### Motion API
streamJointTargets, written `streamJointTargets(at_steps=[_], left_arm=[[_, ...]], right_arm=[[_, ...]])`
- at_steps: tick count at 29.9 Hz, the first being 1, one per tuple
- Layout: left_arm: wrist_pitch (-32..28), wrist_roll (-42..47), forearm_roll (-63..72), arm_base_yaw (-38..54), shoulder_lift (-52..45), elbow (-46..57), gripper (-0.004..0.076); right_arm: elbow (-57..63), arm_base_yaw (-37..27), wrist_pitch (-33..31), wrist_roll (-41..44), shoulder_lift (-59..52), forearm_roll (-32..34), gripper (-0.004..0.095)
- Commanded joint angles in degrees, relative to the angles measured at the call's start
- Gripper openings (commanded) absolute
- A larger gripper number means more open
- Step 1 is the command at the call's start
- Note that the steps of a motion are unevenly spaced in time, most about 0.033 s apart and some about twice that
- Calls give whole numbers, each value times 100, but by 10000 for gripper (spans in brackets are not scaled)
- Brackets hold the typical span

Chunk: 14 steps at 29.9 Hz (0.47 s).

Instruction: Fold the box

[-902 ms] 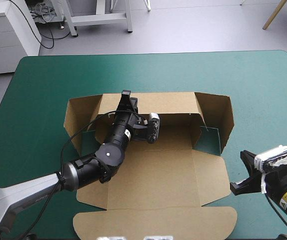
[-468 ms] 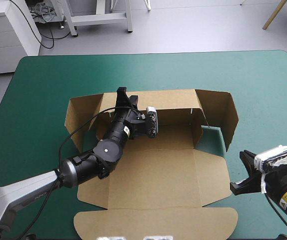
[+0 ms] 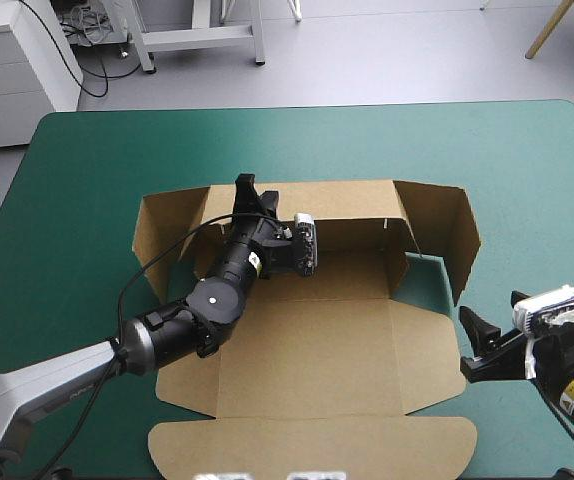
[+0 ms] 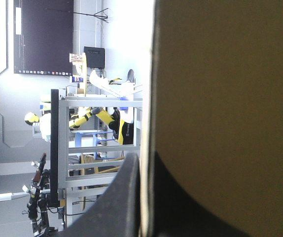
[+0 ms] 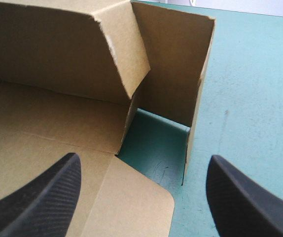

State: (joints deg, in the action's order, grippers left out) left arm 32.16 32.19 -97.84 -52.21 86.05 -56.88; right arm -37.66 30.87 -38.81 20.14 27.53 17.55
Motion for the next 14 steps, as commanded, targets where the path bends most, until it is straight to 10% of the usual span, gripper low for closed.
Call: streamJointTargets(at_steps=[1,14], left_arm=[[95,-105,-606,-9,-225,-212,-10],[72,-104,-606,-9,-225,-212,-10]], right_arm=[[-503,-27,358,431,343,521,677],[-2443,-27,-75,1393,2464,1644,681]])
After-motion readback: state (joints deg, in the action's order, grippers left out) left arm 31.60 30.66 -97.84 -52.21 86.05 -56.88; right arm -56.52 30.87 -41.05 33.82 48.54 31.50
